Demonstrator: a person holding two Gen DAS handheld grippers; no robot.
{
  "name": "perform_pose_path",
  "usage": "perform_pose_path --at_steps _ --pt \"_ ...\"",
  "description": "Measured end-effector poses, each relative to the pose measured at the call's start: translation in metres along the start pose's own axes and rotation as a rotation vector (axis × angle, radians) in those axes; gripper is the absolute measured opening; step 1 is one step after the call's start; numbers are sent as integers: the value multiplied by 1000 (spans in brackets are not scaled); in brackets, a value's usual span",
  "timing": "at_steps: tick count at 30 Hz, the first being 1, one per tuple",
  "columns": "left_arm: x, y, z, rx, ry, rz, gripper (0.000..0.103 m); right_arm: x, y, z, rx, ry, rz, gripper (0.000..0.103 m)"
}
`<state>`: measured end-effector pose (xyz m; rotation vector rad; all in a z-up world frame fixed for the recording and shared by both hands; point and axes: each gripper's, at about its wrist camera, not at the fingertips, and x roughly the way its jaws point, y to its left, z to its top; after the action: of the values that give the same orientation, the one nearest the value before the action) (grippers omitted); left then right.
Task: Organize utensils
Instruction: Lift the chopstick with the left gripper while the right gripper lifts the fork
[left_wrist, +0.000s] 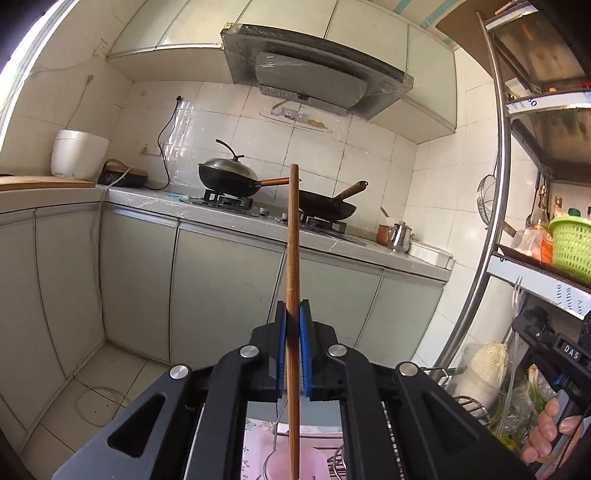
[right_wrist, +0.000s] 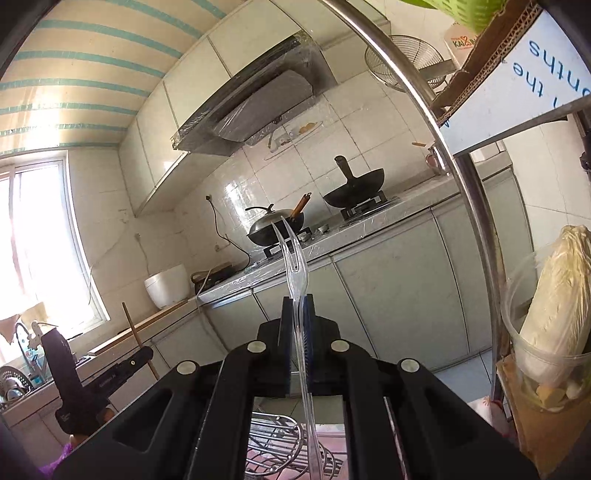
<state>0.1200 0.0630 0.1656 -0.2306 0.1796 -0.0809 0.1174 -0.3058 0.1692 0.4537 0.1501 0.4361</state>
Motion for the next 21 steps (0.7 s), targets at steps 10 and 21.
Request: perform_pose_path --at_steps 10,21 --pt "29 0 -48 48 81 12 6 26 -27 -17 -5 -6 -18 6" --pt "36 10 -77 -5 254 -36 6 12 -38 -60 19 155 -112 6"
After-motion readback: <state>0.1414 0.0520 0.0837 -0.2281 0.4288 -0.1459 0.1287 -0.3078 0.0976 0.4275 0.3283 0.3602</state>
